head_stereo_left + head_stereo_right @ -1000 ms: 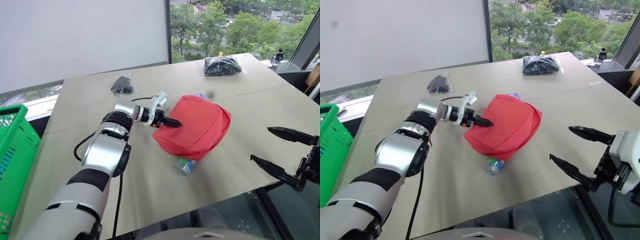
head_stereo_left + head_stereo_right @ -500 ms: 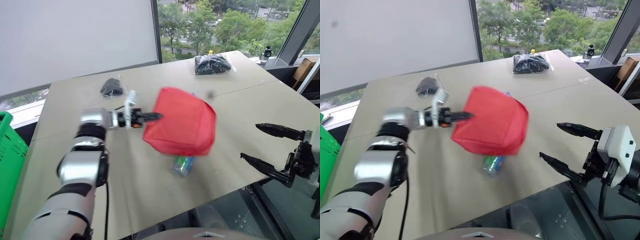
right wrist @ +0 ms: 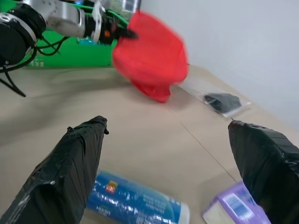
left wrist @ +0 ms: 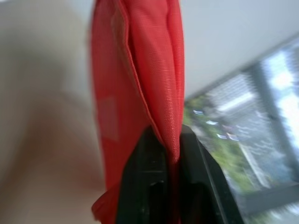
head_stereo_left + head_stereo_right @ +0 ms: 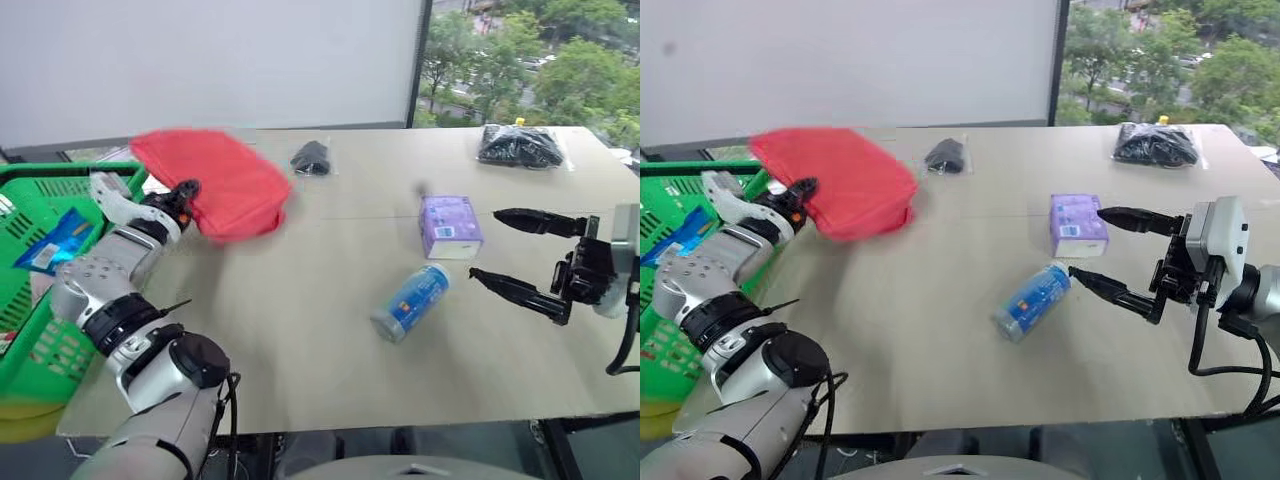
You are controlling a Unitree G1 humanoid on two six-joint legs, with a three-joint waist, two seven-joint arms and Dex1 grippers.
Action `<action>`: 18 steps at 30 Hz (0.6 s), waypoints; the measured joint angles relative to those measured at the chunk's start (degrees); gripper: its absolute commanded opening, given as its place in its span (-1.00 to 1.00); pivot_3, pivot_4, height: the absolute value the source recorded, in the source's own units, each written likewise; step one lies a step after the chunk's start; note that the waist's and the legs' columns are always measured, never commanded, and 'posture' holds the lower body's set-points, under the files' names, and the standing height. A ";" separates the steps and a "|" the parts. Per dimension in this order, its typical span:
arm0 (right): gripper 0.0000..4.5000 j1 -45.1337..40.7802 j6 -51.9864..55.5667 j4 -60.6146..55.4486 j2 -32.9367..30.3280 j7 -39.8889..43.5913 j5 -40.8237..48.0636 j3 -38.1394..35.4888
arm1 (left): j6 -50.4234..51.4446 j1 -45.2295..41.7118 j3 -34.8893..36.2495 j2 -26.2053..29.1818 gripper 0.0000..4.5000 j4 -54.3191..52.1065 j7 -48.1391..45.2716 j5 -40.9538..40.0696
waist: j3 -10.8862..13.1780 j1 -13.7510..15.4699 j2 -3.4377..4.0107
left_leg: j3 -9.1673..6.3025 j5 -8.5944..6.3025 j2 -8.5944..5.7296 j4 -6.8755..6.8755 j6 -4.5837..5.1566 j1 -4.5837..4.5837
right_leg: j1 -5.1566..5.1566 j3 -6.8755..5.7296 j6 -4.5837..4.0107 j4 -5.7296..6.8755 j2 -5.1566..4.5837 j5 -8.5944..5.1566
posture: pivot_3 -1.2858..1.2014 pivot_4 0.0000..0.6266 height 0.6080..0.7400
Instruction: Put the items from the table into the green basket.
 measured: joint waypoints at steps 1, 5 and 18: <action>1.00 0.10 0.00 0.08 0.00 0.12 -0.21 0.12 | 0.85 1.15 -1.36 -0.11 0.07 0.02 0.34 -0.11 | -0.03 0.04 -0.07 | -0.05 0.00 -0.02 0.09 0.00 -0.23 | -0.17 -0.07 -0.01 0.01 -0.02 0.00 | 0.04 -1.00 1.00; 1.00 1.61 0.00 -0.10 0.01 0.18 -0.66 0.00 | 6.26 1.80 -3.36 1.06 0.85 -0.32 1.09 -2.71 | -0.07 -0.63 -0.11 | -0.14 0.00 -0.01 0.23 -0.01 -0.41 | -0.25 -0.18 -0.03 0.01 -0.04 0.00 | 0.02 -1.00 1.00; 1.00 10.40 1.12 -3.88 0.08 -0.44 0.15 -4.46 | 20.29 20.13 -41.79 30.41 0.96 -42.89 -33.84 -24.88 | -0.09 -2.72 0.95 | 0.15 0.11 0.10 -0.06 -0.05 0.49 | 0.91 -0.82 -0.01 -0.07 -0.22 -0.21 | -0.02 -1.00 1.00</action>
